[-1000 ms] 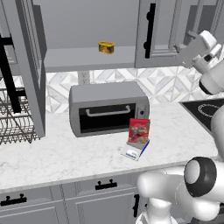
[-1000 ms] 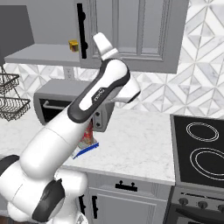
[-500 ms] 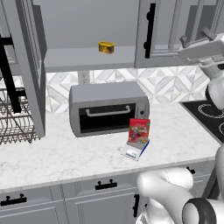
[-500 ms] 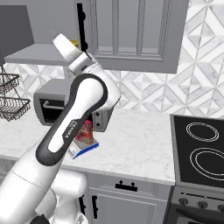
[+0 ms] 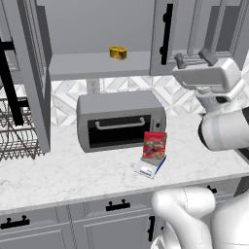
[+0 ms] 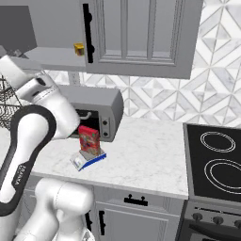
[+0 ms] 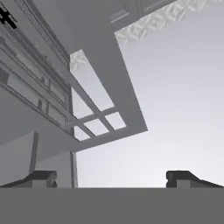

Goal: Pick the cereal and place it on the digital scale for weighing, and close the cabinet.

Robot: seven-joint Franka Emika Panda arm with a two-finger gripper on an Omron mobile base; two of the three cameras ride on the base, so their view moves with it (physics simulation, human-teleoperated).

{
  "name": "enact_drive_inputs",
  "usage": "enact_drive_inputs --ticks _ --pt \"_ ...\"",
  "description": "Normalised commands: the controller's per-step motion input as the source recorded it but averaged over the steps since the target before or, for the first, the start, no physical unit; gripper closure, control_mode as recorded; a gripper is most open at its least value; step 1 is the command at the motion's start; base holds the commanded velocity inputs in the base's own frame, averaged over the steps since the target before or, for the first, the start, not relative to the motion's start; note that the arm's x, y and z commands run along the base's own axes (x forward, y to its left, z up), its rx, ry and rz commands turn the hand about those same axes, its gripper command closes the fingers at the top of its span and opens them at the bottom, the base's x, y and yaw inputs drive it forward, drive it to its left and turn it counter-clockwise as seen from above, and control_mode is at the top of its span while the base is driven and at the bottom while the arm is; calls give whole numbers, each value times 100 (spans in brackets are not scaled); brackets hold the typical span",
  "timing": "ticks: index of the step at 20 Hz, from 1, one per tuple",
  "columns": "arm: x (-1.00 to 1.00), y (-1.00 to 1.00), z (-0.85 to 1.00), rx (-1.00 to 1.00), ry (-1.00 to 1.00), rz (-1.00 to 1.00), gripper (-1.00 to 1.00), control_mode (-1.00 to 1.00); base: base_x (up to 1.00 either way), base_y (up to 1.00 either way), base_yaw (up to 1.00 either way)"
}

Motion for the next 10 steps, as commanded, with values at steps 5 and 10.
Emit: enact_drive_inputs --ticks 5,10 --pt "-52 92 -7 11 -6 -2 -100 -100 0 0 0" --pt "-4 72 -24 11 -3 0 -100 -100 0 0 0"
